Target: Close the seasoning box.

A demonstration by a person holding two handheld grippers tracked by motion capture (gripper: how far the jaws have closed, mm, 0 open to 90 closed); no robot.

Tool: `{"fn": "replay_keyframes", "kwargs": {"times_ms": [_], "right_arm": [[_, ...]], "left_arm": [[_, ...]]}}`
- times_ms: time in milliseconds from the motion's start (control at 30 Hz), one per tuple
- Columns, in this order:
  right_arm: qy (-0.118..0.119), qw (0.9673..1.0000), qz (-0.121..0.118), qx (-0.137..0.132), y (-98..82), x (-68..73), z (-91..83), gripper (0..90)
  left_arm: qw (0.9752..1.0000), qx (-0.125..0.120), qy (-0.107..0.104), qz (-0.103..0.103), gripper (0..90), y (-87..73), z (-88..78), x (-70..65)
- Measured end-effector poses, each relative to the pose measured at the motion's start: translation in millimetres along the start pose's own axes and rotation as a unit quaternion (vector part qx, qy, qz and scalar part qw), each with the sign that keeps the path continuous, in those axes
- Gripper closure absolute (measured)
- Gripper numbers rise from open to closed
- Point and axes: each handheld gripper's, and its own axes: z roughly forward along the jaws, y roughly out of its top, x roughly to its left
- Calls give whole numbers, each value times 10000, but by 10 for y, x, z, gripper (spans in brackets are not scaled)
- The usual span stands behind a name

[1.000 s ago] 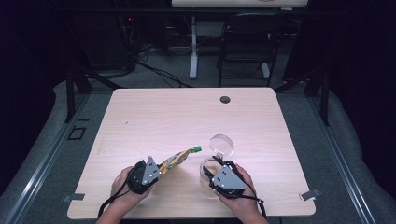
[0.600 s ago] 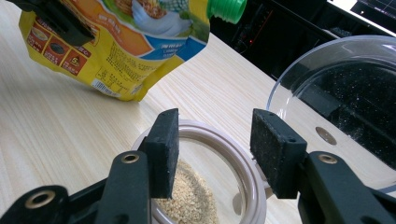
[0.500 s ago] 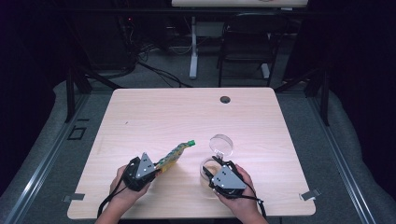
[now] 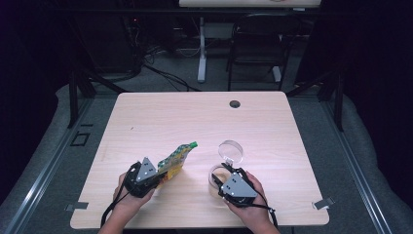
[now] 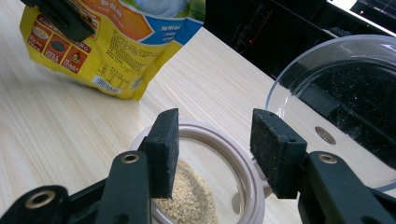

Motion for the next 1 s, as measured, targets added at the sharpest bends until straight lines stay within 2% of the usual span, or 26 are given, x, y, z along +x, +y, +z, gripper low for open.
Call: {"fn": "replay_keyframes", "kwargs": {"times_ms": [367, 533, 767, 900, 1000], "right_arm": [[4, 10000, -7, 1, -2, 2, 0, 522], [15, 10000, -20, 20, -3, 6, 5, 522], [27, 10000, -11, 23, -5, 7, 7, 521], [26, 10000, -7, 18, -6, 6, 7, 521], [25, 10000, -11, 28, -6, 4, 6, 522]], "left_arm": [[9991, -119, -130, -394, 866, -58, 0, 87], [9975, -185, -236, -645, 862, -94, 0, 146], [9962, -176, -288, -799, 853, -133, 0, 199], [9942, -209, -362, -995, 845, -168, -1, 242], [9937, -217, -361, -1041, 836, -188, 2, 262]]}}
